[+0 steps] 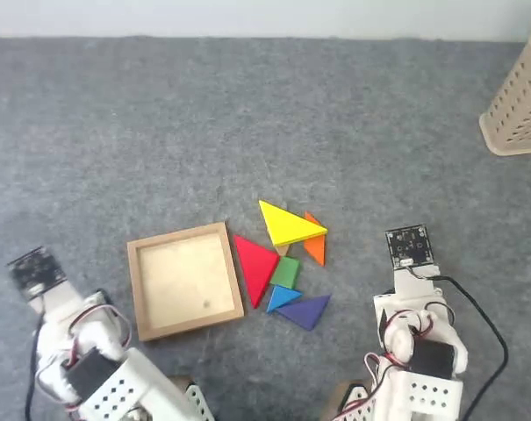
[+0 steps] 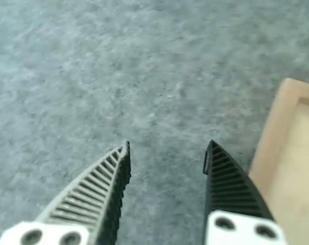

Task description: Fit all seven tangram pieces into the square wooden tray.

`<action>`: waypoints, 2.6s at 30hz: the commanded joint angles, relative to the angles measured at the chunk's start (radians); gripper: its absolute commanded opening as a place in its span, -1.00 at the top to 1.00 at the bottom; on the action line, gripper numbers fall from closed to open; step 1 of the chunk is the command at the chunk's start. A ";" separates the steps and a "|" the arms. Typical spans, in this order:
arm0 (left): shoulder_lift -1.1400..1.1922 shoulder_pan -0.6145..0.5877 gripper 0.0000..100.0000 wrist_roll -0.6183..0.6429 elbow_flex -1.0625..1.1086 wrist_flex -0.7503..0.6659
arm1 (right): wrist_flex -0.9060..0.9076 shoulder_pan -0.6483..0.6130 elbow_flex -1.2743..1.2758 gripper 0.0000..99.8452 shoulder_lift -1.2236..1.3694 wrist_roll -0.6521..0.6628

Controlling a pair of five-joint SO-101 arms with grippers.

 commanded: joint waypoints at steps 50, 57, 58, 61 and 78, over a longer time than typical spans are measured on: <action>1.677 1.203 0.41 0.158 -1.141 -0.132 | -0.013 0.010 0.006 0.99 -0.015 0.012; 1.686 1.316 0.31 0.152 -1.023 -0.203 | -0.013 0.010 0.006 0.99 -0.015 0.012; 1.686 1.313 0.31 0.138 -1.020 -0.203 | -0.013 0.010 0.006 0.99 -0.015 0.012; 1.686 1.286 0.31 0.086 -1.015 -0.183 | -0.013 0.010 0.006 0.99 -0.015 0.012; 1.688 1.217 0.31 0.075 -0.923 -0.169 | -0.013 0.010 0.006 0.99 -0.015 0.012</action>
